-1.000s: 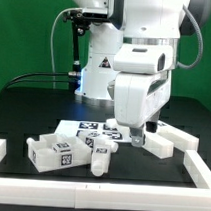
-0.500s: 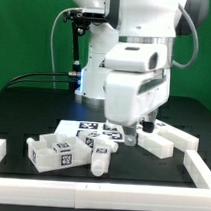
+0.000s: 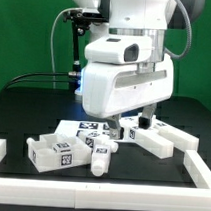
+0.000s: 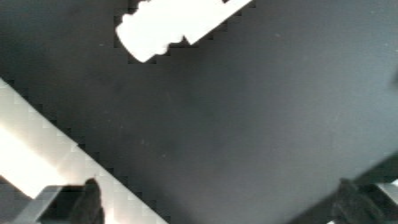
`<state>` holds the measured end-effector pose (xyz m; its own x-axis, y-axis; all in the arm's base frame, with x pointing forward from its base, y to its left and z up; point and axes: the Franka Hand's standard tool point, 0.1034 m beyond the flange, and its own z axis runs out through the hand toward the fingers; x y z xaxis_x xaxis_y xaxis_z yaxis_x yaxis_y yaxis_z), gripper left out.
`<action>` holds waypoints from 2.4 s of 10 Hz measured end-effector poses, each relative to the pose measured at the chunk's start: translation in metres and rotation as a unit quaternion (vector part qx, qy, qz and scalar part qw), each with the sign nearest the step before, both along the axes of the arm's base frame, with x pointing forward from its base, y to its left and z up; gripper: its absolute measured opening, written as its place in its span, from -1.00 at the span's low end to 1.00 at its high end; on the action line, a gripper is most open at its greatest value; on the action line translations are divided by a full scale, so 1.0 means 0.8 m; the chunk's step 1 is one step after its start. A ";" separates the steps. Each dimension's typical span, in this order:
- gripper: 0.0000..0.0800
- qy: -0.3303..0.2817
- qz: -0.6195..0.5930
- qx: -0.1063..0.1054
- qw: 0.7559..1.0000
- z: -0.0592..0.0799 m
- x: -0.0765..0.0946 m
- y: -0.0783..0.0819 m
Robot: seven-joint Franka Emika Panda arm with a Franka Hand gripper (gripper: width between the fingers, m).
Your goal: Assemble chair
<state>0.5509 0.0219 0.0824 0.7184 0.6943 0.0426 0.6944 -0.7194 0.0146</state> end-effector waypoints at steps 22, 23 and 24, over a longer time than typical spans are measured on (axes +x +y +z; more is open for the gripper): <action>-0.29 0.031 -0.283 0.027 0.958 -0.082 -0.037 -0.036; -0.29 0.035 -0.279 0.029 0.959 -0.067 -0.031 -0.029; -0.29 0.036 -0.274 0.030 0.961 -0.050 -0.029 -0.030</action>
Offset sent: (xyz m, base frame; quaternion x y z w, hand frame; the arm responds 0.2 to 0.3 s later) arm -0.0142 -0.0274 -0.0299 -0.0007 0.0258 0.2701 0.9625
